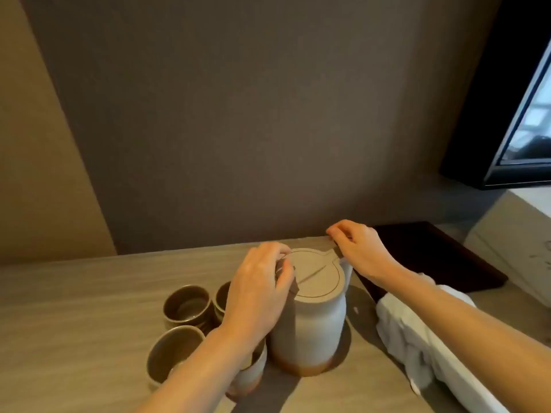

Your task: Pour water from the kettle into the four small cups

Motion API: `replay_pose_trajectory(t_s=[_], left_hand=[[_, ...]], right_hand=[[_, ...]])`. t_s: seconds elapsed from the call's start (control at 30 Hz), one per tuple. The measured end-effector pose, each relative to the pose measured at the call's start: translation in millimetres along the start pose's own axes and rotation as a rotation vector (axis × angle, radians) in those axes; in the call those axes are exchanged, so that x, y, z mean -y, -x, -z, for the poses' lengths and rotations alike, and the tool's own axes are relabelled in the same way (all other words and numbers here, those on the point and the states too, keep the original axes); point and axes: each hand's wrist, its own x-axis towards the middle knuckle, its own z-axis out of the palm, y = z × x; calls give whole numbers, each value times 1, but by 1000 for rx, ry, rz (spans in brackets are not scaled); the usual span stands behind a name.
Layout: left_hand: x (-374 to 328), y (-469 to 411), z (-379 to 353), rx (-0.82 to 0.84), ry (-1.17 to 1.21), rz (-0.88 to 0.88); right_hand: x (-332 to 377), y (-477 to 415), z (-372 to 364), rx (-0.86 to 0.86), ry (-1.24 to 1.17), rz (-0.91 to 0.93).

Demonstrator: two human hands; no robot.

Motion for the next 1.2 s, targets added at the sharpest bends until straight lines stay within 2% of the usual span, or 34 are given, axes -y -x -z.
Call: replay_pose_trajectory(t_s=[0.13,0.23,0.37,0.47,0.67,0.83,0.97,1.1,1.2], left_hand=[[-25,22,-22,67,-294,-181],[-31,28,-39,83,-498,-226],[-27,29,-44,136,-619,-236],[-21,28,-41,190,-591,-293],[-6,24,-25,306,-503,-445],[-7,26,-14,369,-452,-429],[-4,27,-5,406,-457,-442],[-4,38,-4,367,-434,-411],[-4,47,-6,264,-419,-381]], right_hand=[[-9,8,1,3,-141,-158],[-13,10,-3,41,-269,-268],[-16,18,-11,23,-363,-260],[-25,26,-6,3,-401,-229],[-47,55,-4,-10,-723,-277],[-48,68,-10,21,-821,-363],[-43,73,-13,-18,-888,-351],[-36,77,-21,-131,-968,-388],[-29,79,-26,-191,-1075,-453]])
